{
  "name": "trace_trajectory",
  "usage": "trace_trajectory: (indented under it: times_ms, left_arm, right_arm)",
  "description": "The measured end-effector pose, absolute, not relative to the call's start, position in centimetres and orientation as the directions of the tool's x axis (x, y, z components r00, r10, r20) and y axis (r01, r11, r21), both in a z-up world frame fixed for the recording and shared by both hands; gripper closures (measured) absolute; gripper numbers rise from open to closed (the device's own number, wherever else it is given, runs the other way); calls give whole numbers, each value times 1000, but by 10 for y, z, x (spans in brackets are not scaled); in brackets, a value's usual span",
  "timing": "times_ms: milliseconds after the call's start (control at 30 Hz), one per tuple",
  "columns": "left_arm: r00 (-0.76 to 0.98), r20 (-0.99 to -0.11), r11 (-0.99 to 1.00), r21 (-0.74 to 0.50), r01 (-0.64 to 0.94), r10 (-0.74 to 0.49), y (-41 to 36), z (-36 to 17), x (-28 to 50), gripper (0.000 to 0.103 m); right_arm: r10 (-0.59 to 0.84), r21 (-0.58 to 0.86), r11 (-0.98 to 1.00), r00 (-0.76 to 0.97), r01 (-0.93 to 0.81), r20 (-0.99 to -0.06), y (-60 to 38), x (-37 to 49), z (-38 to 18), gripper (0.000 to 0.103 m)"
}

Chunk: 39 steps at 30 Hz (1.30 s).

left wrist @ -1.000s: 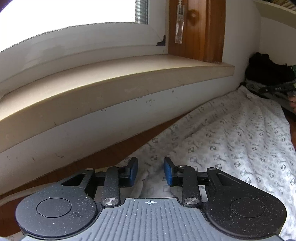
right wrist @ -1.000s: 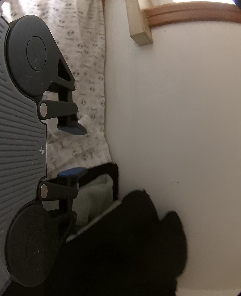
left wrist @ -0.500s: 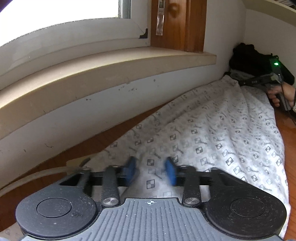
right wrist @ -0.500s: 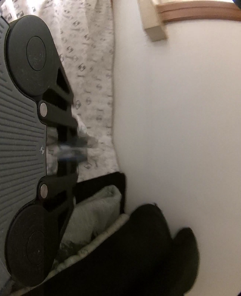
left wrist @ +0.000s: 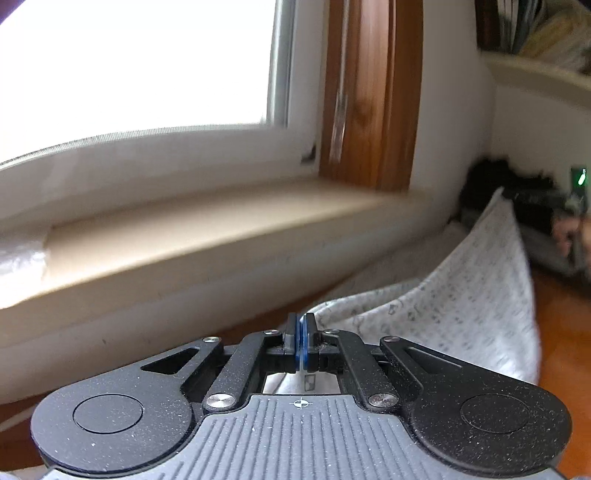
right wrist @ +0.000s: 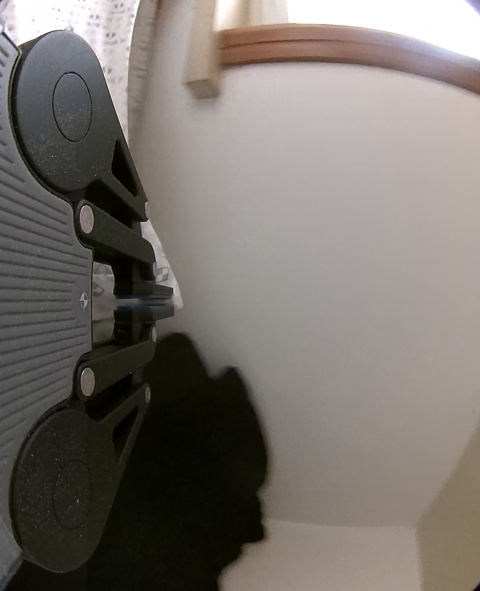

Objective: Fold clothes

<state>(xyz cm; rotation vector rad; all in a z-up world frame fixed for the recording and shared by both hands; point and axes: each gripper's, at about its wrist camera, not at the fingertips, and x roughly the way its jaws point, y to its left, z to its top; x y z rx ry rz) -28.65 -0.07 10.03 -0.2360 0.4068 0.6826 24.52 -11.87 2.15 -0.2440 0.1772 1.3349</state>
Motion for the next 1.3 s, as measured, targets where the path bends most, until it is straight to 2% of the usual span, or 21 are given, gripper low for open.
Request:
trace_trajectory:
  times_ms: [100, 167, 200, 233, 300, 367, 400, 433, 533, 633, 733, 833, 1300]
  left_arm:
    - [702, -401, 732, -107, -673, 588, 5, 111, -295, 102]
    - [635, -437, 683, -64, -728, 636, 22, 104, -287, 101]
    - [580, -472, 655, -7, -756, 664, 31, 95, -279, 101]
    - [516, -518, 622, 39, -782, 682, 41, 83, -270, 101]
    - [440, -600, 591, 68, -804, 668, 52, 64, -258, 100]
    - [455, -601, 611, 71, -789, 658, 45, 60, -255, 82]
    - [471, -589, 625, 75, -777, 657, 40, 61, -254, 76]
    - [475, -581, 629, 83, -773, 661, 35, 63, -254, 66]
    - [505, -567, 656, 86, -750, 651, 24, 70, -253, 63]
    - [540, -566, 686, 65, -724, 623, 15, 70, -252, 48]
    - [525, -609, 699, 69, -712, 595, 15, 54, -247, 48]
    - [539, -616, 718, 62, -693, 574, 14, 42, -246, 48]
    - [603, -616, 765, -1, -644, 507, -18, 39, -261, 42]
  right_arm:
    - [941, -76, 226, 238, -971, -242, -105, 243, 36, 99]
    - [934, -93, 238, 254, -967, -250, -85, 239, 35, 99]
    - [923, -118, 249, 272, -961, -271, -71, 236, 28, 97]
    - [902, -142, 259, 292, -955, -319, -56, 233, 19, 91]
    - [847, -152, 262, 303, -953, -438, -33, 229, -2, 88]
    - [837, -161, 236, 285, -958, -468, -31, 220, -15, 75]
    - [835, -160, 202, 255, -966, -487, -33, 214, -21, 66]
    - [834, -155, 158, 216, -975, -508, -35, 207, -26, 63]
    - [825, -154, 77, 150, -985, -544, -45, 190, -38, 63]
    - [809, -113, 73, 125, -991, -574, -59, 189, -47, 62]
    - [795, -61, 99, 116, -993, -595, -72, 201, -57, 58]
    - [803, 18, 104, 74, -994, -591, -82, 216, -61, 57]
    - [803, 1, 94, 75, -996, -591, -169, 225, -61, 57]
